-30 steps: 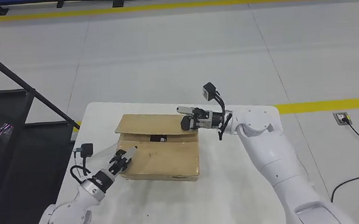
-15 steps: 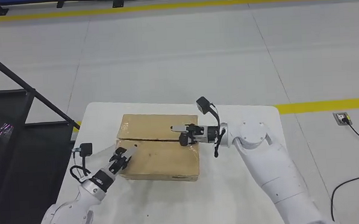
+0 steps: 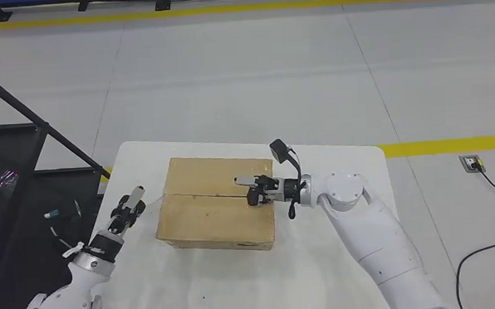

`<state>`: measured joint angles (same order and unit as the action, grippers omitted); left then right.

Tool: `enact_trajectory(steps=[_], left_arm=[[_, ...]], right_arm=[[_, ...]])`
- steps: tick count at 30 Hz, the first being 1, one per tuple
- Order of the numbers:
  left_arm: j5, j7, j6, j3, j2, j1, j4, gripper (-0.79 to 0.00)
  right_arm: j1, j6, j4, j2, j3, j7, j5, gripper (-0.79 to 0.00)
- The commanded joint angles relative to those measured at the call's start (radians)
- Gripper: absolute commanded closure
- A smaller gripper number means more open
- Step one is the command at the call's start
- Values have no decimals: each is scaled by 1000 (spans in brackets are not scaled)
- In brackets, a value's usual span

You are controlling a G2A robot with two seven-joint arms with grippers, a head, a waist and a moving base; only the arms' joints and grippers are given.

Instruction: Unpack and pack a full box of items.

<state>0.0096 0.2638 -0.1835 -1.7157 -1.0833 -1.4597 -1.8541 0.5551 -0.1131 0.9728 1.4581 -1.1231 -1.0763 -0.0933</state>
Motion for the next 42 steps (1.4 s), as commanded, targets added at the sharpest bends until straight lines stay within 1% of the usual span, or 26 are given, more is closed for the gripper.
enact_trajectory(steps=[1,2,13,14,16,20,22,28,35,38,42], left_arm=[[-20,-51,6,-38,-2,-28,3,-785],[-35,-71,15,-55,-3,-42,4,-785],[-35,-71,15,-55,-3,-42,4,-785],[-26,-84,23,-60,-4,-41,12,-785],[-13,-119,52,-52,-7,-32,39,-785],[-25,-132,99,-20,-13,-21,103,-785],[-26,-125,105,4,-16,-18,133,-785],[-70,-164,122,44,-29,-18,197,-785],[-85,-152,122,81,-38,-16,257,-785],[-110,-155,135,95,-43,9,298,-785],[-176,-145,146,120,-52,78,375,-785]], right_arm=[[0,0,1,0,0,0,0,-785],[0,0,1,0,0,0,0,-785],[0,0,1,0,0,0,0,-785],[0,0,1,0,0,0,0,-785],[0,0,1,0,0,0,0,-785],[0,0,1,0,0,0,0,-785],[0,0,1,0,0,0,0,-785],[0,0,1,0,0,0,0,-785],[0,0,1,0,0,0,0,-785],[0,0,1,0,0,0,0,-785],[0,0,1,0,0,0,0,-785]])
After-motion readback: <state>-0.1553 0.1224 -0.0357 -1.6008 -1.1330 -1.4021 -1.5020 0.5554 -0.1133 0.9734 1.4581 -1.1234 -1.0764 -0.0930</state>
